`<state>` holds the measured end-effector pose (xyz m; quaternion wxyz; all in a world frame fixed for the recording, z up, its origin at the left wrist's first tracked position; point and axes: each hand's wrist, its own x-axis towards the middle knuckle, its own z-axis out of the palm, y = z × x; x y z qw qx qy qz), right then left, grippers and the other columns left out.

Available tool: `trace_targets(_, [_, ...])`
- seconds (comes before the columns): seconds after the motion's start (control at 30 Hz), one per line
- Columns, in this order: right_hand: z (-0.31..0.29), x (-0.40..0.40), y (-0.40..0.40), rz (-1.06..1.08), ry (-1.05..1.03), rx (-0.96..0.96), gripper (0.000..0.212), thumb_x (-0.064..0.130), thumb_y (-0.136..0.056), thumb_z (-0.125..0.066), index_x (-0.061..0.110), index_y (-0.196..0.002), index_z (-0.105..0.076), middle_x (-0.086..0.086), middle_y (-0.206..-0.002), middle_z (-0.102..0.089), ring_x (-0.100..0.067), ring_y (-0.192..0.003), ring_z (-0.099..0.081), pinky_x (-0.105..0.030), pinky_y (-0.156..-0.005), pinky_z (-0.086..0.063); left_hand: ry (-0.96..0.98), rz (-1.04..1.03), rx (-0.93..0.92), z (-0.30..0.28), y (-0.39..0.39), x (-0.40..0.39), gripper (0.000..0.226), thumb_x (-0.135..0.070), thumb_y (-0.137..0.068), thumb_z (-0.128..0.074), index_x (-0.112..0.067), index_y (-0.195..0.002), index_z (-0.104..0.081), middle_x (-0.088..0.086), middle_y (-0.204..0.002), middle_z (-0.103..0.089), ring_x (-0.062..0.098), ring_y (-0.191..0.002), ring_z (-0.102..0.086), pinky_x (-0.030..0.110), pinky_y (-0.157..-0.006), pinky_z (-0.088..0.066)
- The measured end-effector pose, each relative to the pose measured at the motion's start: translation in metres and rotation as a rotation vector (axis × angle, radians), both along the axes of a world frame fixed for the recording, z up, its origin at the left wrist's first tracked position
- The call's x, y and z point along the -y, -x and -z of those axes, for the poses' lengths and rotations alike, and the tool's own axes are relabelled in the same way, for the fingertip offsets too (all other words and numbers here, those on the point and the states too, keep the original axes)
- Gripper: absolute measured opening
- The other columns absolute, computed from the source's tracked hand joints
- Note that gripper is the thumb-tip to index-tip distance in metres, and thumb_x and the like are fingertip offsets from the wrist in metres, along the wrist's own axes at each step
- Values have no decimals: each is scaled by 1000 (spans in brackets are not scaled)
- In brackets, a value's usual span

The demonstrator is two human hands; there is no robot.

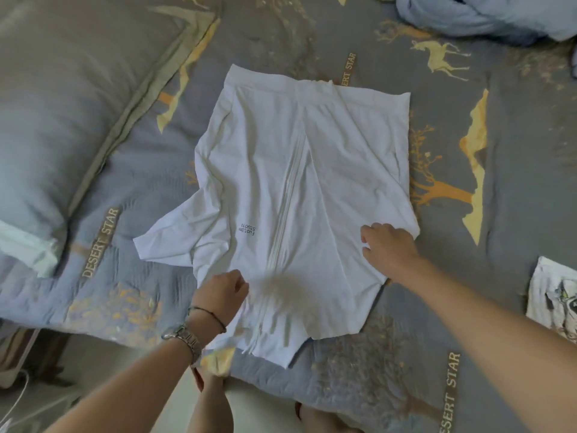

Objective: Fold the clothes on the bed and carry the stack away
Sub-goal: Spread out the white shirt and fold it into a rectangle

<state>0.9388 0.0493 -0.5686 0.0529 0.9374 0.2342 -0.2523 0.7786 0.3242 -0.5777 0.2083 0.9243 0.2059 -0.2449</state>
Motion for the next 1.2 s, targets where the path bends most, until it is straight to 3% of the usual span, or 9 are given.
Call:
trace_targets(0.13, [-3, -64, 21, -43, 7, 49, 21, 16, -94, -41, 12, -113, -50, -7, -112, -56, -25, -103, -53, -32, -74, -37, -171, 124, 34, 5, -1, -94, 21, -29, -91, -46, -12, -84, -55, 8, -91, -64, 28, -89, -59, 33, -71, -42])
trace_targets(0.23, [1, -120, 33, -16, -10, 25, 21, 16, -95, -40, 11, -112, -51, -7, -111, -57, -24, -101, -54, -31, -73, -36, -238, 134, 124, 12, -5, -158, 25, -33, -86, -55, -14, -103, -57, 7, -104, -61, 28, -101, -54, 37, -81, -41])
trace_targets(0.37, [8, -190, 43, 52, -45, 9, 23, 18, -93, -43, 11, -112, -53, -6, -111, -58, -25, -103, -55, -32, -76, -40, -205, 177, 171, 24, -15, -216, 46, -35, -79, -65, -15, -118, -50, 8, -115, -54, 31, -110, -49, 42, -88, -41])
trace_targets(0.6, [14, -260, 57, 121, -162, -50, 26, 31, -92, -49, 16, -114, -53, -2, -108, -59, -23, -102, -55, -34, -77, -44, -93, 451, 87, 52, -22, -248, 48, -47, -86, -54, -21, -126, -50, 6, -115, -56, 26, -112, -45, 35, -88, -34])
trace_targets(0.77, [17, -279, 71, 136, -175, -138, 39, 36, -87, -56, 22, -122, -49, -3, -114, -54, -24, -114, -48, -35, -83, -44, 78, 304, 209, 49, -16, -267, 40, -37, -84, -62, -12, -116, -60, 18, -99, -63, 33, -101, -55, 36, -85, -39])
trace_targets(0.9, [20, -287, 75, 102, -106, -177, 39, 34, -86, -56, 23, -124, -49, -4, -116, -51, -25, -118, -45, -36, -87, -44, 112, 77, 210, 35, -15, -297, 49, -47, -75, -55, -12, -107, -64, 21, -98, -63, 39, -91, -59, 36, -77, -44])
trace_targets(1.0, [26, -287, 76, 84, -100, -193, 33, 34, -86, -56, 25, -117, -52, -3, -114, -52, -25, -115, -45, -34, -86, -41, 88, -34, 190, 26, -11, -313, 56, -48, -69, -47, -5, -103, -59, 25, -86, -60, 40, -84, -57, 34, -68, -38])
trace_targets(1.2, [36, -277, 78, 41, -46, -245, 56, 38, -87, -57, 31, -138, -35, -5, -124, -44, -25, -123, -39, -36, -91, -41, -29, -34, 207, 7, 3, -328, 45, -44, -70, -42, -2, -81, -53, 25, -78, -60, 39, -81, -56, 40, -70, -44])
